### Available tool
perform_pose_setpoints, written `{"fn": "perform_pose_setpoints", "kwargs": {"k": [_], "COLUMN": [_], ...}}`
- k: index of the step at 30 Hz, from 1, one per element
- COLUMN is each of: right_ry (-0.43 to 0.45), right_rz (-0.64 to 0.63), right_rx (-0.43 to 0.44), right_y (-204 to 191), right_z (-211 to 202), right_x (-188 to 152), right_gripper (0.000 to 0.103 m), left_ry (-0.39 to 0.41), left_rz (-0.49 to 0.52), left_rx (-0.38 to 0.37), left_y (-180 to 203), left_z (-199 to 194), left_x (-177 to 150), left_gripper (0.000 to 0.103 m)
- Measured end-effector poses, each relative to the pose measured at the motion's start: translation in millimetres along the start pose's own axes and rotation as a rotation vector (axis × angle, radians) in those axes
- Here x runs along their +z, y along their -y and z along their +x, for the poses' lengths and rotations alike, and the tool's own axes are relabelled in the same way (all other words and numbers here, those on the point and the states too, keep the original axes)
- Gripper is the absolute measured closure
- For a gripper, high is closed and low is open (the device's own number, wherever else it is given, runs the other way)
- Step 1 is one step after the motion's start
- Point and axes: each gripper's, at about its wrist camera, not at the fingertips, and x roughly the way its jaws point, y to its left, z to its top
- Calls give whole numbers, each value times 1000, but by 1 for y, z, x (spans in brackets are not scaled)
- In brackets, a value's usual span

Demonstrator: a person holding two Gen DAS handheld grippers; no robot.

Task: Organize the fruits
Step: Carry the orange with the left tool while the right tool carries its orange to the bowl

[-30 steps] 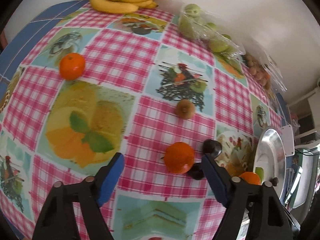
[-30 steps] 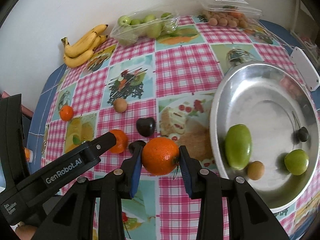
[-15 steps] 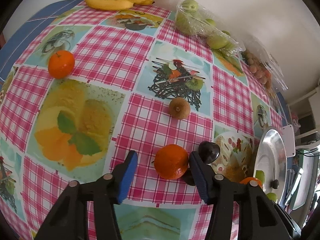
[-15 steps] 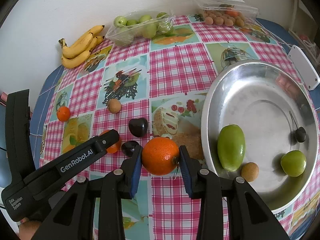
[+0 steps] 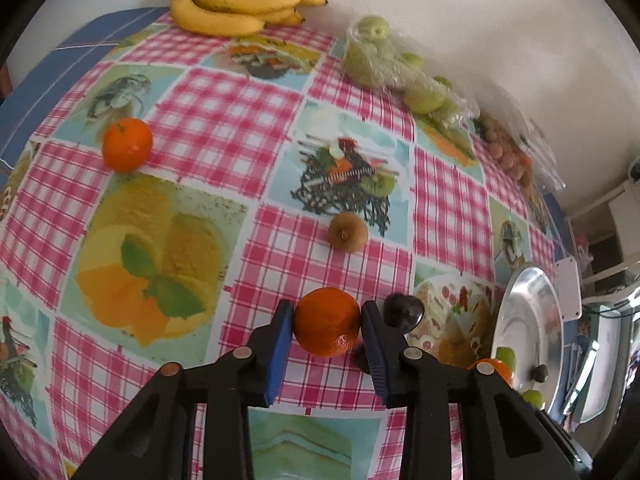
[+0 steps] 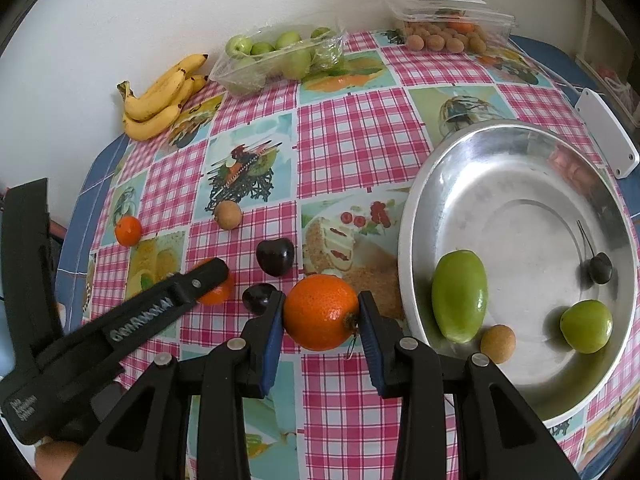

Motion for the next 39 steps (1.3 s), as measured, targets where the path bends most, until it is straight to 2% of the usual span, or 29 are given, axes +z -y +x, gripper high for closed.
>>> {"fn": "perform_pose_setpoints", "kwargs": {"k": [10,19,29,39], "right_ry": [26,47,74,104], "right_rz": [4,34,154,271], "right_rx": [10,6,-24,-73], "right_y": [2,17,73,136], "right_z": [-13,-27,-40,-54], "right_x": [1,2,3,-1], "right_gripper": [65,65,65,65], "left_ry": [55,66,52,31], "left_rz": [-17,22,114,212], "left_rx": [1,-10,-34,-96], "left_y": [1,24,70,124], "left_z": [-30,-42,-38,-26], "left_x": [5,-1,-13,-29], "left_gripper": [66,66,66,66]}}
